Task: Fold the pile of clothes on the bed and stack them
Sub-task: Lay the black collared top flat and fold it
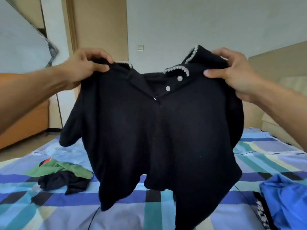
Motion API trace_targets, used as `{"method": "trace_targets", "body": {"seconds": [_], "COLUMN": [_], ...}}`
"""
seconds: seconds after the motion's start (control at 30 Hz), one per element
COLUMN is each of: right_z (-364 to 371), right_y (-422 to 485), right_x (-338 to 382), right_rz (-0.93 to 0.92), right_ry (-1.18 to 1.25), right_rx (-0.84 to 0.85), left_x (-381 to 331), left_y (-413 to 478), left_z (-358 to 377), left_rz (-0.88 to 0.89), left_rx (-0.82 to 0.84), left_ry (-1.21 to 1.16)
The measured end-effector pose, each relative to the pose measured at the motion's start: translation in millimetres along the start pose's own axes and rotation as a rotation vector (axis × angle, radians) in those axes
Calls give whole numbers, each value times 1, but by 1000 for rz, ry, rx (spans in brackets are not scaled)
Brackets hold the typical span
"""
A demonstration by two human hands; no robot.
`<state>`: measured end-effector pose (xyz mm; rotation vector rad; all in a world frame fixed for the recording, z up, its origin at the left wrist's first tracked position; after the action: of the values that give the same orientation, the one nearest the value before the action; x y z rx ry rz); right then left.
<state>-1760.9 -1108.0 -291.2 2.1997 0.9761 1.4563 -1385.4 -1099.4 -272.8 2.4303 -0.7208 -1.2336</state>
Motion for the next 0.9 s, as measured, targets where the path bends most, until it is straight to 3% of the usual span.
{"method": "trace_targets", "body": {"seconds": [0.2,0.3,0.4,0.47,0.53,0.6,0.7,0.8,0.9], "right_z": [-13,-9,13,34,57,89,136,173,195], "right_y": [15,23,29,35,39,31,-5,-74,-157], "right_x": [16,-16,-79,-135,-189,-227,-264,-279,-289], "right_rz": [-2,146,420,554,622,662,672,738,888], "right_ry": [74,78,11,-96,-237,-381,-493,-363,-273], "right_rx": [47,126,325,309,167,140,305,542,684], "left_x": [-18,6,63,117,171,211,238,240,228], "left_y": [9,16,29,41,50,46,18,-44,-121], "left_z": [-18,-5,22,48,79,116,184,246,288], "left_rz": [23,-32,-126,-216,-329,-437,-458,-392,-383], "left_rx": [36,102,170,208,219,254,508,826,1033], "left_ry": [27,47,96,250,508,785,789,615,494]}}
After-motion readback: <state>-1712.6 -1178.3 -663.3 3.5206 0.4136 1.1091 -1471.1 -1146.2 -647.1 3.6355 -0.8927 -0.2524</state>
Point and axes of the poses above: each hand's wrist, its own y-axis towards the middle knuckle, its own z-axis out of the palm, x = y × z, the point moved 3 cm from there along y, towards the middle knuckle, and after that the axes turned 15 degrees about x, right-handed, at the moved point
